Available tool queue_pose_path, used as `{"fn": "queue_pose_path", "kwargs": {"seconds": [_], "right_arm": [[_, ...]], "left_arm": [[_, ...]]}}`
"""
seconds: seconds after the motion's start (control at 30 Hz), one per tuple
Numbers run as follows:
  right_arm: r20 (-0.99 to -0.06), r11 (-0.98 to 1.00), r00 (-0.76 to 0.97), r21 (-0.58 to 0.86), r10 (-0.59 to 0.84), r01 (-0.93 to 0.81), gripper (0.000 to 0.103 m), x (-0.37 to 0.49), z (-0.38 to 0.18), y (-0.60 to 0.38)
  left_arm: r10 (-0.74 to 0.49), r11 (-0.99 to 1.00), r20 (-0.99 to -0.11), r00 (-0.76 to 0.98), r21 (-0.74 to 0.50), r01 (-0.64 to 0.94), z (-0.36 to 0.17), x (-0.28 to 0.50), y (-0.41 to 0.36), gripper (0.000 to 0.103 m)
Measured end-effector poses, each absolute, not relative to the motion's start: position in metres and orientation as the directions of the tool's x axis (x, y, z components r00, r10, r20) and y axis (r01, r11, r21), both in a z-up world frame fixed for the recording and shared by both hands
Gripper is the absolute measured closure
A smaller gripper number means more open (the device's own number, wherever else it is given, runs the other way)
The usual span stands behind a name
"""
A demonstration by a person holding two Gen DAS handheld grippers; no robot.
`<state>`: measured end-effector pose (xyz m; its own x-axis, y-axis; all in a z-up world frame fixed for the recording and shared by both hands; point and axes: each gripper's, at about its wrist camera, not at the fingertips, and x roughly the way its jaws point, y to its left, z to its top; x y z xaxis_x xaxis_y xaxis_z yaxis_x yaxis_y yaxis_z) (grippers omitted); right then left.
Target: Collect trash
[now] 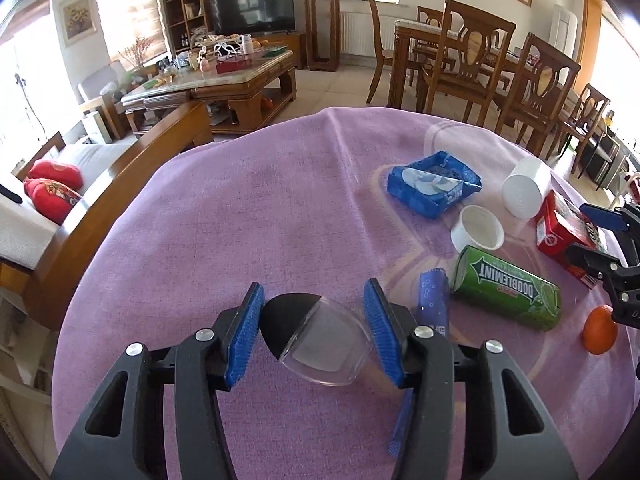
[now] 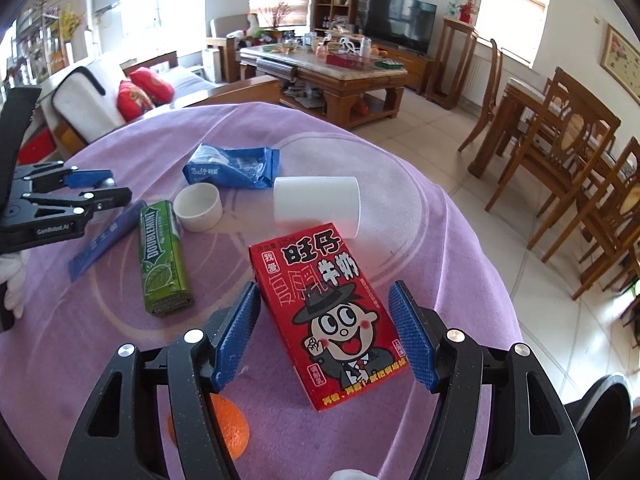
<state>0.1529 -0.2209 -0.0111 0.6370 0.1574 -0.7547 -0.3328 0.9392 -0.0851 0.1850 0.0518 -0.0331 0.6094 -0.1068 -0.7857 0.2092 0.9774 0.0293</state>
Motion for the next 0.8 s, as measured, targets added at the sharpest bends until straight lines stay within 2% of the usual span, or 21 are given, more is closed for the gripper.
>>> {"fn": "queue_pose_path", "kwargs": {"seconds": [0.07,0.1,0.13,0.23,0.3,0.47,0.63,0.77,0.8], "right_arm": [[-0.756,0.942,0.631,-0.059,0.173,-0.329,0.053,0.15,-0.008,-0.224],[-0.752,0.943,0.631,-0.04,0.19,-0.332,0.053,0.147,-0.006,-0.226],[-0.744,0.944,0.637,-0.026,0.202,-0.33,0.053,0.144,-0.003,-0.229],[-0.71,0.949,0.666,0.012,0.23,-0.316,0.053,0.133,0.011,-0.236],[-0.694,0.946,0.671,0.043,0.26,-0.322,0.053,0.127,0.019,-0.239],[-0.663,0.94,0.688,0.073,0.295,-0.333,0.053,0.111,0.034,-0.245],[-0.654,0.932,0.683,0.098,0.325,-0.35,0.053,0.101,0.039,-0.247],[-0.655,0.929,0.679,0.099,0.332,-0.358,0.052,0.094,0.039,-0.246],[-0.655,0.928,0.679,0.099,0.333,-0.36,0.052,0.093,0.038,-0.245]], "left_arm": [[-0.124,0.977,-0.78,0.613,0.011,0.212,-0.033,0.181,0.056,0.054],[-0.143,0.976,-0.772,0.619,-0.007,0.215,-0.032,0.18,0.059,0.072],[-0.172,0.975,-0.761,0.625,-0.039,0.221,-0.029,0.177,0.063,0.101],[-0.233,0.967,-0.744,0.627,-0.113,0.226,-0.021,0.17,0.072,0.102],[-0.218,0.969,-0.731,0.647,-0.082,0.234,-0.014,0.163,0.07,0.102],[-0.244,0.964,-0.731,0.637,-0.11,0.244,-0.003,0.16,0.07,0.102],[-0.145,0.981,-0.784,0.604,-0.033,0.193,-0.017,0.167,0.069,0.098],[-0.092,0.986,-0.785,0.613,0.015,0.167,-0.019,0.16,0.062,0.097],[-0.094,0.987,-0.789,0.607,0.008,0.163,-0.018,0.158,0.061,0.092]]}}
